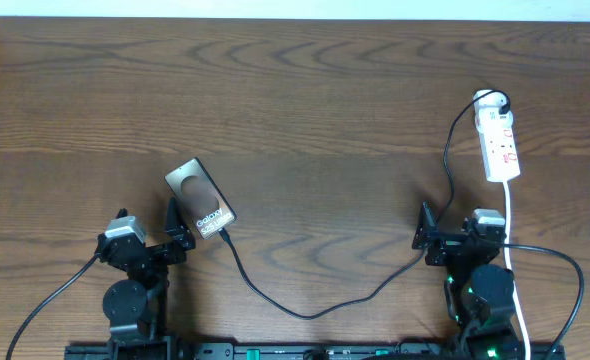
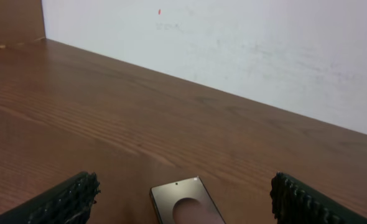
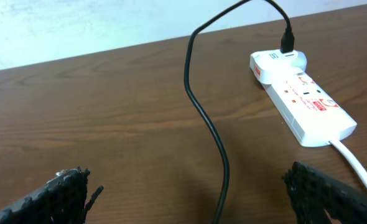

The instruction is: Plug charger to phone and switch on socket

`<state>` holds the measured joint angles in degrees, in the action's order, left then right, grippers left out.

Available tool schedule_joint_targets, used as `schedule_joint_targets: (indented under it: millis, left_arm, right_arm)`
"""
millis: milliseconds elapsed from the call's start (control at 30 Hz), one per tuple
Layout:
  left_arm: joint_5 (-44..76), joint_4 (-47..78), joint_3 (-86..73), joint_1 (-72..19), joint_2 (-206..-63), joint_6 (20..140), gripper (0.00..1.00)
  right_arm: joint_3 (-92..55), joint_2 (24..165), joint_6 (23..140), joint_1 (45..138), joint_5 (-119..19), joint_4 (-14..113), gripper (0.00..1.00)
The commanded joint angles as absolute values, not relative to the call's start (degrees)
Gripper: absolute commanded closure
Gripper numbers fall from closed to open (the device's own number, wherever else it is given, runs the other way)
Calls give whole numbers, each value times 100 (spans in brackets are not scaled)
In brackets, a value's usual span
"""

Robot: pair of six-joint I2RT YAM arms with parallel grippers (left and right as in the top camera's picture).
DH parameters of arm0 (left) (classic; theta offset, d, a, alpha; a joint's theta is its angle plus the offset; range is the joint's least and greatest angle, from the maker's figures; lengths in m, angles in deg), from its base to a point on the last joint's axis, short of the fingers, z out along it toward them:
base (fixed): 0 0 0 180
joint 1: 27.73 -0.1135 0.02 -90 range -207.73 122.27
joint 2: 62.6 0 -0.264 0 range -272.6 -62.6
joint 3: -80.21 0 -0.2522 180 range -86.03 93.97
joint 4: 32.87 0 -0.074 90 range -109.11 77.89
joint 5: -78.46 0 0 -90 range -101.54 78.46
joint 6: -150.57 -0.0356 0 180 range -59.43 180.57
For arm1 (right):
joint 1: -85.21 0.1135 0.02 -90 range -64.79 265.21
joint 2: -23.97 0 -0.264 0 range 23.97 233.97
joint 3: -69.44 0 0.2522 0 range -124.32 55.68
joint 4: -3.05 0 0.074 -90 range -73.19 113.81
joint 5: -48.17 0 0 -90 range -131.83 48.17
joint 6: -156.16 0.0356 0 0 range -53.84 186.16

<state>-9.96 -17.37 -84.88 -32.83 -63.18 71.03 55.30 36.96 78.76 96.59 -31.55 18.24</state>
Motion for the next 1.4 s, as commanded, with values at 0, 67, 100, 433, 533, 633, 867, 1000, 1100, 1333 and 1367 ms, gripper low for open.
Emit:
schedule_joint_targets:
  millis: [0, 67, 100, 433, 533, 633, 867, 1000, 1100, 1333, 1367]
  left_arm:
    - [-1075, -1499, -8580, -3303, -6283, 7070, 9]
    - [-1075, -1499, -8580, -3303, -6283, 7070, 9]
    - [-1075, -1499, -8580, -3303, -6283, 7070, 9]
    - [-1075, -1499, -8580, -3303, -6283, 7070, 9]
    - [-1075, -1497, -8580, -3303, -6283, 7070, 9]
    - [-1075, -1499, -8580, -3303, -6283, 7070, 9]
    - [-1075, -1499, -8580, -3303, -6283, 7070, 9]
    - [-1075, -1499, -8580, -3303, -6283, 7070, 9]
    - [-1075, -1499, -8580, -3303, -6283, 7070, 9]
    - [-1075, -1499, -8580, -3303, -6283, 7070, 9]
    - [-1075, -1499, -8580, -3303, -6283, 7070, 9]
  right_arm:
    - [5536, 3322, 7924, 9635, -3122, 2018, 1]
    - [5536, 3183, 7889, 9615, -3124, 2016, 1]
    - [5536, 3141, 7872, 9598, -3124, 2016, 1]
    - [5536, 2435, 7539, 9128, -3190, 2036, 1]
    - [5536, 2426, 7509, 9021, -3234, 2038, 1]
    - [5536, 2426, 7509, 9019, -3234, 2036, 1]
    - [5536, 2426, 7509, 9012, -3231, 2025, 1]
    - [5536, 2428, 7509, 9012, -3231, 2025, 1]
    - [5536, 2428, 7509, 9012, -3231, 2025, 1]
    - [5536, 2428, 7509, 9012, -3231, 2025, 1]
    - [5536, 2428, 7509, 9012, -3231, 2025, 1]
